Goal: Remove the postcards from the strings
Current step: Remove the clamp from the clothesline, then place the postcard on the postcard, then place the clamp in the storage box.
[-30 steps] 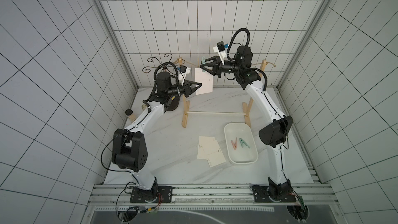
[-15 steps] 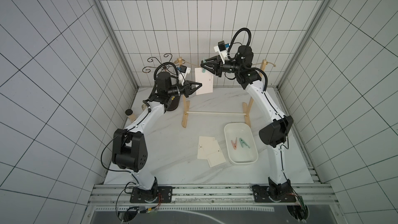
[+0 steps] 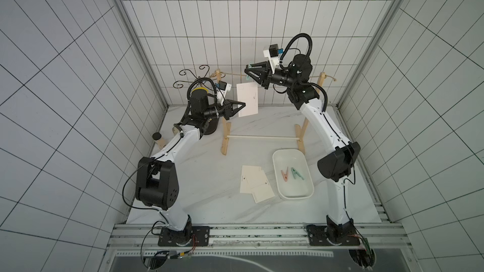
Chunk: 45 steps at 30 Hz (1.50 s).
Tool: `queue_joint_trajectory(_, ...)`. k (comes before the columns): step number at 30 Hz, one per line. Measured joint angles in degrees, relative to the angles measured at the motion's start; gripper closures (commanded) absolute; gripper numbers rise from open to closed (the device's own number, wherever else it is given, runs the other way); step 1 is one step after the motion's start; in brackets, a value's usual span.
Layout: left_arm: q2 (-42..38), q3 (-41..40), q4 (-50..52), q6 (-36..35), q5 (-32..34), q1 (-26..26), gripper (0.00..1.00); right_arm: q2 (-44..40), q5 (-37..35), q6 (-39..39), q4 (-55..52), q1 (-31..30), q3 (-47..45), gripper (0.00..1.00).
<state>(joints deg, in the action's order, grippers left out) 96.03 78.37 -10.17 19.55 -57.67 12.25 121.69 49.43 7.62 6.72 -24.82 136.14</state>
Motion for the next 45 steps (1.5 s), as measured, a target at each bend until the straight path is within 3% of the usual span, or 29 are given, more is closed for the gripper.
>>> queue_joint_trajectory(13,-5.4,-5.4,-2.9,2.4,1.7,0.0,1.00,-8.4,-5.0,2.9,11.4,-0.2,-10.9,1.00)
queue_joint_trajectory(24,-22.7,-22.1,-5.0,7.1,9.7,0.5,1.00,-39.2,-10.6,2.3,18.9,-0.3,-49.7,1.00)
queue_joint_trajectory(30,-33.1,-32.0,-3.2,9.6,12.2,3.4,1.00,-55.6,-16.9,3.8,20.0,-0.3,-71.1,1.00)
queue_joint_trajectory(38,-41.9,-49.0,1.7,14.5,17.2,13.0,1.00,-72.1,-26.5,10.3,10.3,-0.7,-98.4,1.00)
queue_joint_trajectory(45,-38.6,-54.0,2.8,16.9,20.4,22.2,1.00,-81.5,-33.6,16.0,2.2,-0.7,-112.4,1.00)
